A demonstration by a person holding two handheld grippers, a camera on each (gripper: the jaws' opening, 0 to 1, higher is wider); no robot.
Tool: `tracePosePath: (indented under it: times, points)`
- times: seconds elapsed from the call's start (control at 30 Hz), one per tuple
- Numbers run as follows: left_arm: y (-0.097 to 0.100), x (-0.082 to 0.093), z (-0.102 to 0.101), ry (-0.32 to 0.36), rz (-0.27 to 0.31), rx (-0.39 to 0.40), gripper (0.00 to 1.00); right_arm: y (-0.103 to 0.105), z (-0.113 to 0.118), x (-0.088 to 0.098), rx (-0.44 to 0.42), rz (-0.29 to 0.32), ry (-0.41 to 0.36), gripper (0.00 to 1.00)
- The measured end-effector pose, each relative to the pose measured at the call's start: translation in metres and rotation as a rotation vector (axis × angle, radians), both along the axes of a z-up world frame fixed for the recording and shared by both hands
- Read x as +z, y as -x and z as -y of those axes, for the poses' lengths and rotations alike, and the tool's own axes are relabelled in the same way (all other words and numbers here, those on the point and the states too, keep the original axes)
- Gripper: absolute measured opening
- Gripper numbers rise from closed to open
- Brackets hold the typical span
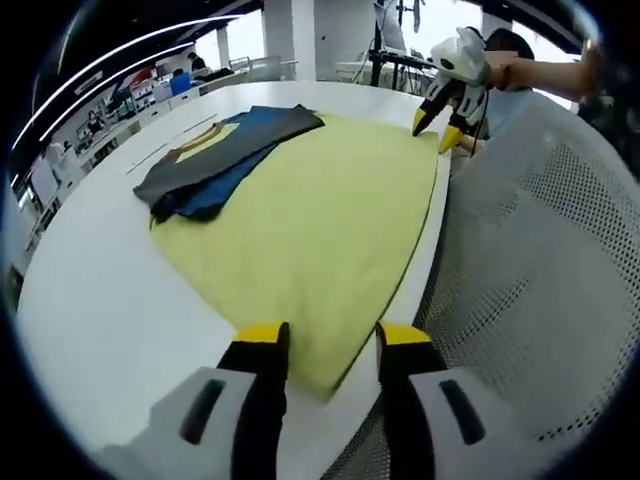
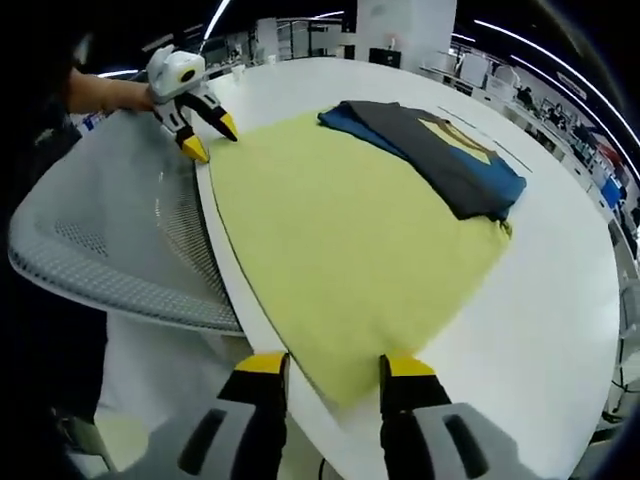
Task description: Fold the garment on the visible template until the final outline fits inside the template.
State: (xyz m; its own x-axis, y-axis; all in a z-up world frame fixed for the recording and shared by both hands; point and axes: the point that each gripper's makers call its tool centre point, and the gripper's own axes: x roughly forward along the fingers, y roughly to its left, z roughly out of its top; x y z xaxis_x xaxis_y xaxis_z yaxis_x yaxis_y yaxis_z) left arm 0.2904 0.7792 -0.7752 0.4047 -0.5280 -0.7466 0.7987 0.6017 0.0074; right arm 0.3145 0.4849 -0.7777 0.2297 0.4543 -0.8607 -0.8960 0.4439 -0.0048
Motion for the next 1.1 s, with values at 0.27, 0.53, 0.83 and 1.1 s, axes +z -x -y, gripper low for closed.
tracePosePath:
  times: [0.27, 0.53, 0.83, 1.1]
  points:
    - [-0.003, 0.000, 0.000, 0.032, -0.059, 0.061, 0.17, -0.007, 0.003, 0.000, -0.033, 0.011, 0.000, 0.16]
    - [-0.007, -0.001, 0.003, 0.022, -0.075, 0.072, 0.01, -0.011, 0.000, 0.000, -0.055, 0.005, -0.018, 0.00]
    - [-0.003, 0.005, 0.001, -0.029, -0.052, 0.036, 0.00, -0.007, 0.002, 0.005, -0.056, 0.011, -0.016, 0.00]
    - [0.010, 0.015, 0.005, -0.026, -0.065, 0.011, 0.00, 0.000, 0.005, 0.013, -0.075, 0.013, -0.033, 0.00]
